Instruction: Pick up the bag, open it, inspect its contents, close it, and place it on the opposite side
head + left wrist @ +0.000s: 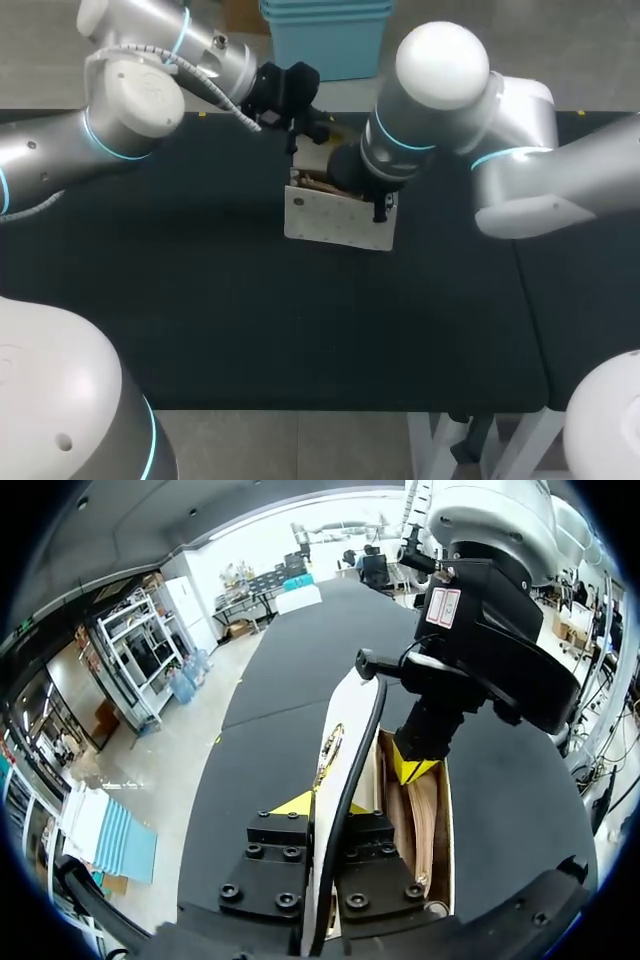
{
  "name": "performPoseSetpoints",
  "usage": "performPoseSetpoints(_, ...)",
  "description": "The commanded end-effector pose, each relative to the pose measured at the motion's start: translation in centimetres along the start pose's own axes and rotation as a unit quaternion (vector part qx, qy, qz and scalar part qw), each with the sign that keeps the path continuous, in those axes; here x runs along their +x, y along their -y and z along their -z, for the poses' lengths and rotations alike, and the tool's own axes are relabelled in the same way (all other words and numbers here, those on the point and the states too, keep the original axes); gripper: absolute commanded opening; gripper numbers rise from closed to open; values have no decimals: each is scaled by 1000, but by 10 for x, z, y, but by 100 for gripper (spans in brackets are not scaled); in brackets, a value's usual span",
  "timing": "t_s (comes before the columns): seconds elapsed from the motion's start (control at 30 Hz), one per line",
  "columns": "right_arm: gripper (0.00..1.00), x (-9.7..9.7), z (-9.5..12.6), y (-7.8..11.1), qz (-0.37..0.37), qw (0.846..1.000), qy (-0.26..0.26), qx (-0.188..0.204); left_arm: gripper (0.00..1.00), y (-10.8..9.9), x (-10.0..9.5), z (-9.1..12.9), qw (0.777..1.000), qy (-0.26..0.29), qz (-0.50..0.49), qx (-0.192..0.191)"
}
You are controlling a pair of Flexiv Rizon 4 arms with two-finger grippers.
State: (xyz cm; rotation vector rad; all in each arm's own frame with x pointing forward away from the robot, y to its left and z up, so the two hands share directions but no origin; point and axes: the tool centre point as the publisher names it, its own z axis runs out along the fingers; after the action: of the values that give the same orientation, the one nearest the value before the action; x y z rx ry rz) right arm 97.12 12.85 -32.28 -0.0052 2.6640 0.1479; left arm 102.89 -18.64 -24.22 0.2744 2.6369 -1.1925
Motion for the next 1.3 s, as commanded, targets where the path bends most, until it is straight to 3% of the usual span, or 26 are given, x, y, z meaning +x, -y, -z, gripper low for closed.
performPoseSetpoints(0.03,0,-11,-13,-8,-6,1000,0,8,0,1,2,-3,1000,-7,-3,6)
performPoseSetpoints(0.6,0,-25,-21,-33,10,1000,4,-13,0,1,5,-6,1000,-15,-4,10)
performPoseSetpoints(1.0,0,-16,-33,7,-41,999,-10,22,0,-2,4,-3,1000,-13,-7,9)
performPoseSetpoints(1.3,0,-6,-27,15,-51,999,-13,14,0,-6,2,-5,1000,-10,-8,11)
